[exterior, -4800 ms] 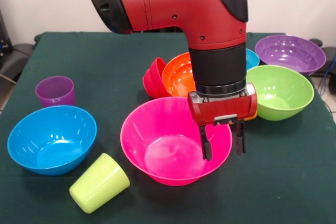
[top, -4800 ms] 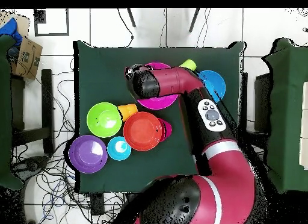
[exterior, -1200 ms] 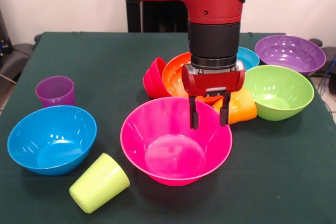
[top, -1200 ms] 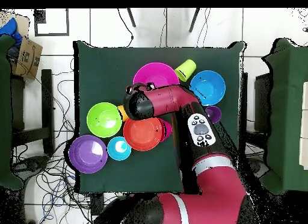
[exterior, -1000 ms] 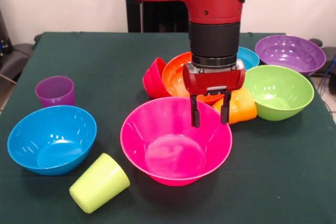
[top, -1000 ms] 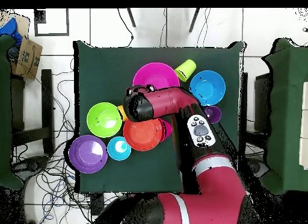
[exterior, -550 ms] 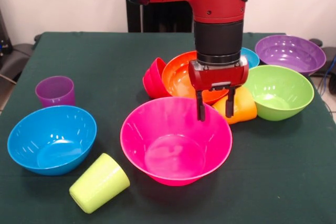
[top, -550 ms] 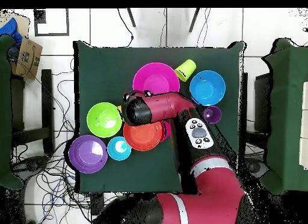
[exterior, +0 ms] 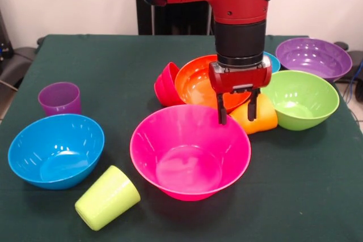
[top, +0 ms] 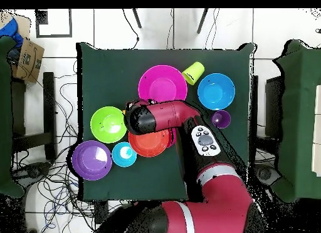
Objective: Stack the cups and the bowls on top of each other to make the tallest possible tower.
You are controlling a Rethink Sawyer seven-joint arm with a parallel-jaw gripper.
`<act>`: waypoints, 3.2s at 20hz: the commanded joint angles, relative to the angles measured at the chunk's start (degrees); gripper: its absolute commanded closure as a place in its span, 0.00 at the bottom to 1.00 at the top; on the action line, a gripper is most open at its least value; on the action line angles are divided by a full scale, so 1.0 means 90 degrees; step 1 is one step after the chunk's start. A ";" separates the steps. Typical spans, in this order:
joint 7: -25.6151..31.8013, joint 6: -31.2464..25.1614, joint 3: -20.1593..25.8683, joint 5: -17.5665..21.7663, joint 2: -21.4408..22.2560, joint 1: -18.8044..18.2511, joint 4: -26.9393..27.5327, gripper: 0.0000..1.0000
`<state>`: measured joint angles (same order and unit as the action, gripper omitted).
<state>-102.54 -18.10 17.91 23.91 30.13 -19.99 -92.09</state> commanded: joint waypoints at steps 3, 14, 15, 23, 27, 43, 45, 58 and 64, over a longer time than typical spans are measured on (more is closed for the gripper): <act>-0.0884 0.0308 -0.0082 -0.0111 -0.0305 0.0139 -0.0300 0.00; -0.0865 0.1592 -0.0117 0.0103 -0.1376 -0.0138 -0.0127 0.00; -0.0851 0.1652 -0.0114 0.0102 -0.1418 -0.0168 -0.0134 0.00; -0.0789 0.1960 -0.0286 0.0024 -0.1491 -0.0074 -0.0156 0.00; -0.0854 0.2005 -0.0306 -0.0069 -0.1430 -0.0086 -0.0206 1.00; -0.0711 0.1256 -0.0671 -0.0251 -0.0809 0.0392 -0.0086 1.00; -0.0668 0.1101 -0.0789 -0.0275 -0.0641 0.0532 -0.0073 1.00; -0.0498 0.0386 -0.0785 -0.0454 -0.0012 0.0776 -0.0135 1.00; -0.0400 0.0302 -0.0738 -0.0415 0.0223 0.0596 -0.0310 1.00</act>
<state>-102.54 -8.07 10.24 21.12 31.90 -14.68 -92.73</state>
